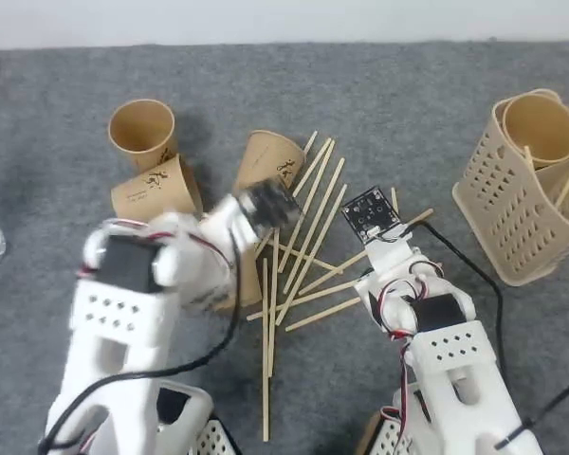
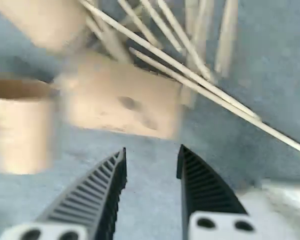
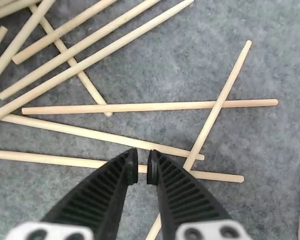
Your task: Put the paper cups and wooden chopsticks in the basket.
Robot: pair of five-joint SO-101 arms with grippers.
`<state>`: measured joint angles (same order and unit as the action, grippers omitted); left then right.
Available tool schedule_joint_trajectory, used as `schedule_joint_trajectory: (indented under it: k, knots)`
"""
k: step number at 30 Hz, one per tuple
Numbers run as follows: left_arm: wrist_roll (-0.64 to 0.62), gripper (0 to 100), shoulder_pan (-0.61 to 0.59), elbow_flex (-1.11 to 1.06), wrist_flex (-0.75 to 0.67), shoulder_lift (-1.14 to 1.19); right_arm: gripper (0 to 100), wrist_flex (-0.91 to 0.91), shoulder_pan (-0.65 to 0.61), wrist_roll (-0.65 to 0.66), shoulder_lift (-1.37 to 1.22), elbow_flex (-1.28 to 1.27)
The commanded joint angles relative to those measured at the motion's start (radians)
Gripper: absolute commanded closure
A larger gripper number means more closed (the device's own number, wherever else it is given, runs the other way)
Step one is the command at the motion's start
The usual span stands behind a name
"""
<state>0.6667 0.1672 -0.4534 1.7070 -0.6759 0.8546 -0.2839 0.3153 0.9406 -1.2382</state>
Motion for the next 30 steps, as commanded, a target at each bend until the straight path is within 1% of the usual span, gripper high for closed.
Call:
schedule_joint_trajectory:
  k: [1, 3, 5, 9, 12, 15, 19, 25, 28, 30]
  knots:
    - [-0.092, 83, -0.124, 0.142, -0.284, -0.032, 94.0, -0.01, 0.008, 0.002, 0.021, 0.005]
    - [-0.126, 83, -0.184, 0.084, -0.473, -0.025, 94.0, -0.008, 0.008, 0.002, 0.021, 0.005]
    - [-0.153, 83, -0.216, -0.018, -0.64, 0.006, 94.0, -0.008, 0.008, 0.002, 0.021, 0.003]
    - [-0.181, 83, -0.235, -0.199, -0.895, 0.103, 94.0, -0.016, 0.001, 0.002, 0.021, -0.009]
    - [-0.181, 83, -0.258, -0.255, -1.043, 0.189, 94.0, -0.016, 0.001, 0.002, 0.021, -0.009]
    - [-0.18, 83, -0.273, -0.251, -1.091, 0.288, 94.0, -0.016, 0.001, 0.002, 0.021, -0.009]
    - [-0.181, 83, -0.27, -0.223, -1.099, 0.4, 94.0, -0.016, 0.001, 0.002, 0.021, -0.009]
    - [-0.175, 83, -0.25, -0.225, -1.096, 0.446, 94.0, -0.016, 0.001, 0.002, 0.021, -0.009]
    - [-0.129, 83, -0.233, -0.223, -1.037, 0.463, 94.0, -0.016, 0.001, 0.002, 0.021, -0.009]
    - [-0.123, 83, -0.204, -0.225, -0.991, 0.479, 94.0, -0.016, 0.001, 0.002, 0.021, -0.009]
